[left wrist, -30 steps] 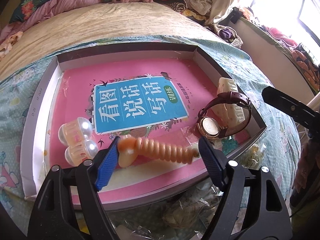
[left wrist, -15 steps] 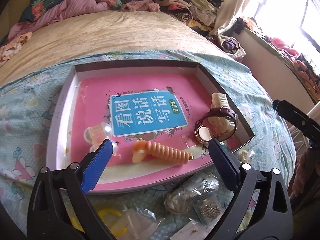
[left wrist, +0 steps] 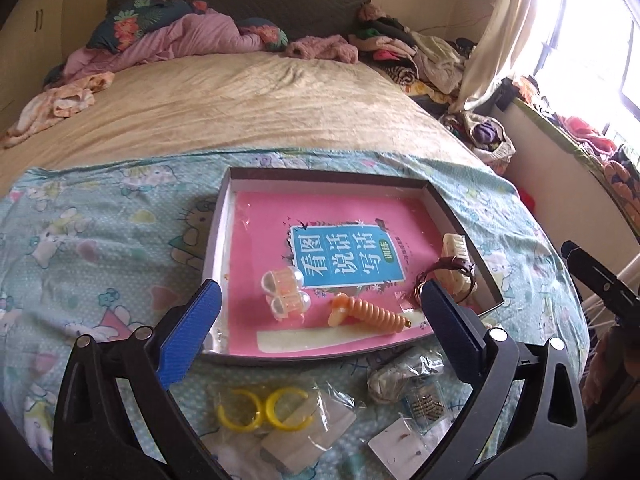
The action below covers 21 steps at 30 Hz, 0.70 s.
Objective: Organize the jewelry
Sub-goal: 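Withdraw both tools from the box toward the bagged items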
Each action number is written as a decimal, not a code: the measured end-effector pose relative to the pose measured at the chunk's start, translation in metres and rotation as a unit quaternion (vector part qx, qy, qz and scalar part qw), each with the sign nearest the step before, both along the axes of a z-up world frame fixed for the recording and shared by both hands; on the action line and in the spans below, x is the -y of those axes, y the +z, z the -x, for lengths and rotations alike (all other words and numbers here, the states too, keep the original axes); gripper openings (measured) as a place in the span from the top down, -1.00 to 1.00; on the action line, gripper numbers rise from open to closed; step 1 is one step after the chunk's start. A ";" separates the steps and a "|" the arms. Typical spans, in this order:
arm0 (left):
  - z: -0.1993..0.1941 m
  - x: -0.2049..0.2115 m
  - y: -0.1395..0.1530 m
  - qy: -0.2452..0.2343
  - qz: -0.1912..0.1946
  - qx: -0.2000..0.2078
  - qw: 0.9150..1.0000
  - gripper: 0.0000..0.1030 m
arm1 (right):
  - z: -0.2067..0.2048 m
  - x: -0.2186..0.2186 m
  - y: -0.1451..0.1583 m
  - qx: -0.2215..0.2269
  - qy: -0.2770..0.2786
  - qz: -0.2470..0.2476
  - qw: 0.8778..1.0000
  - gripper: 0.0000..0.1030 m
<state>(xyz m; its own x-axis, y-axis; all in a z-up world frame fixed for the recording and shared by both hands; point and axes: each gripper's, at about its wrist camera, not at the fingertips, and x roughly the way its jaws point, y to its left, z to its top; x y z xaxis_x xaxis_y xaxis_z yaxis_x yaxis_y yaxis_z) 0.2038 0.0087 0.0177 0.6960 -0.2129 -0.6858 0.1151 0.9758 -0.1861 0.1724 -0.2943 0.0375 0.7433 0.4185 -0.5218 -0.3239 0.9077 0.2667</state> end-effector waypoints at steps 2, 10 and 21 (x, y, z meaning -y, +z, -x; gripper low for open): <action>0.004 -0.004 0.005 0.005 0.004 0.006 1.000 -0.81 | 0.004 -0.001 0.004 0.004 0.002 0.000 1.000 -0.68; 0.021 -0.020 0.018 0.026 0.011 0.019 0.999 -0.81 | 0.016 -0.009 0.016 0.016 0.015 0.004 1.000 -0.69; 0.043 -0.024 0.026 0.029 0.005 0.029 0.999 -0.81 | 0.034 -0.025 0.027 0.024 0.039 0.009 0.999 -0.70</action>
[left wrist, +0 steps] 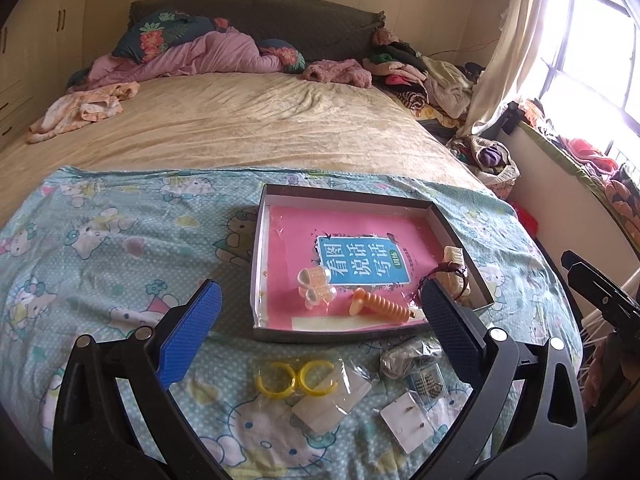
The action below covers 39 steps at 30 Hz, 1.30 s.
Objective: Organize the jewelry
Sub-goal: 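Withdraw both tools from the box toward the bagged items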
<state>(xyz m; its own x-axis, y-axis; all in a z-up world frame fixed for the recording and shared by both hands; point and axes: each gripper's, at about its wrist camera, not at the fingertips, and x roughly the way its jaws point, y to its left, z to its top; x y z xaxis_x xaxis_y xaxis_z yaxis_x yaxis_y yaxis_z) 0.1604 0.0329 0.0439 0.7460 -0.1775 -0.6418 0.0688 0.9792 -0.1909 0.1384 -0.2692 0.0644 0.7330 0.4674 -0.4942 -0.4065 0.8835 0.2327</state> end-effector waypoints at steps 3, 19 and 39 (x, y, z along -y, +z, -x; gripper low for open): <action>0.005 -0.001 0.001 0.000 -0.001 0.000 1.000 -0.81 | 0.005 -0.004 0.002 0.001 0.006 0.003 1.000 -0.71; 0.038 -0.003 -0.016 -0.003 -0.033 -0.007 0.999 -0.81 | 0.022 -0.027 -0.012 -0.024 0.039 0.022 0.999 -0.72; 0.055 -0.002 -0.052 -0.017 -0.053 -0.039 0.998 -0.81 | 0.040 -0.058 -0.064 -0.099 0.082 0.048 0.991 -0.72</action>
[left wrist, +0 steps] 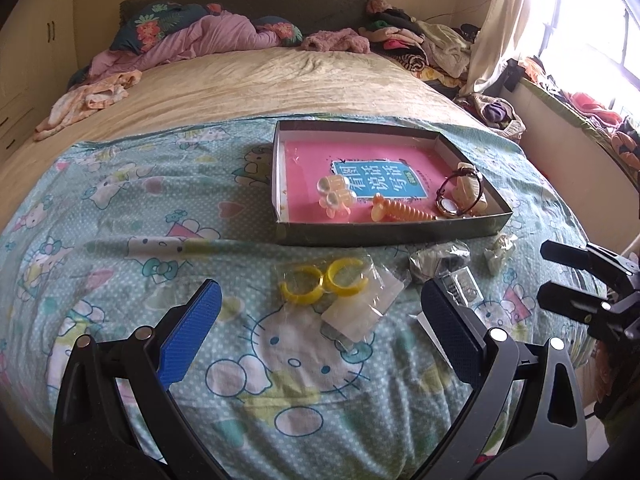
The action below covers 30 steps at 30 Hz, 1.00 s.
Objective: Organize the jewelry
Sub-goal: 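Withdraw both tools from the box toward the bagged items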
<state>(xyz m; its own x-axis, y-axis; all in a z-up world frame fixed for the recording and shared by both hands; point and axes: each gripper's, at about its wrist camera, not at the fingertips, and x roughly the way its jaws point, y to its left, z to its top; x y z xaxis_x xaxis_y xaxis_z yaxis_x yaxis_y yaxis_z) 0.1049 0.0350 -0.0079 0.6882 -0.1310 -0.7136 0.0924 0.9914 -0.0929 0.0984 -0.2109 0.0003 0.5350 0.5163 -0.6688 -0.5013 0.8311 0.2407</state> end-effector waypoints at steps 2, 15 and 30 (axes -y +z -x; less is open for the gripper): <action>0.001 0.000 -0.002 -0.002 0.000 -0.002 1.000 -0.81 | 0.002 -0.004 -0.006 -0.010 0.004 0.003 1.000 -0.72; 0.005 0.003 -0.031 -0.031 0.016 -0.040 0.999 -0.81 | -0.002 -0.008 -0.029 -0.039 -0.003 0.016 0.999 -0.68; -0.008 0.025 -0.066 -0.073 0.016 -0.086 0.993 0.01 | -0.021 -0.003 -0.055 -0.061 -0.009 0.021 0.998 0.12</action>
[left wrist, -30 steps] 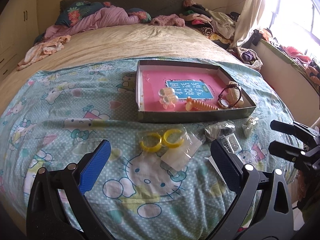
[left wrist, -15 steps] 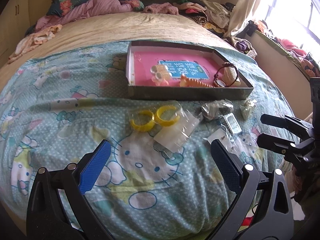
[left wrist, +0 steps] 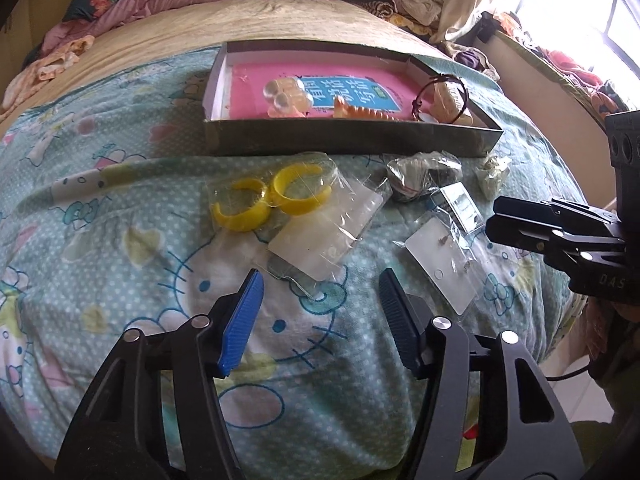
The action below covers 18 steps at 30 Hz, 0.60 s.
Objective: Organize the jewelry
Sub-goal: 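Withdraw both tools from the box toward the bagged items, then grasp the white comb bag with left tool while right grasps coil pin box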
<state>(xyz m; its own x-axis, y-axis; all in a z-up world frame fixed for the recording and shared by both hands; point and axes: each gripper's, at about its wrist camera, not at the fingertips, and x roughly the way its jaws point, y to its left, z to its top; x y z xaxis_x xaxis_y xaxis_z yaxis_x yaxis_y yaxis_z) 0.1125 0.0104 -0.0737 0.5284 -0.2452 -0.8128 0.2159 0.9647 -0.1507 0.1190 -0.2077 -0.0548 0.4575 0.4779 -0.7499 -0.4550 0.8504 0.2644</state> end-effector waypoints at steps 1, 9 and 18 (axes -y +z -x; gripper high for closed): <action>-0.001 0.001 -0.002 -0.002 -0.001 -0.003 1.000 0.01 | -0.002 0.000 -0.002 -0.002 -0.001 0.000 1.000 0.17; -0.011 0.000 -0.007 -0.001 0.002 -0.007 1.000 0.02 | -0.018 -0.004 -0.018 -0.018 -0.009 0.011 1.000 0.21; -0.025 0.000 -0.010 0.005 0.010 -0.008 1.000 -0.01 | -0.029 -0.017 -0.033 -0.022 -0.004 0.023 0.999 0.22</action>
<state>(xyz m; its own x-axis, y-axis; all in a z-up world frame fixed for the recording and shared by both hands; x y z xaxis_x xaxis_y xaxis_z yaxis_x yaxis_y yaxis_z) 0.1377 0.0105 -0.0835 0.5174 -0.2560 -0.8165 0.2038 0.9636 -0.1729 0.1475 -0.1907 -0.0879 0.4274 0.4388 -0.7904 -0.4378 0.8654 0.2437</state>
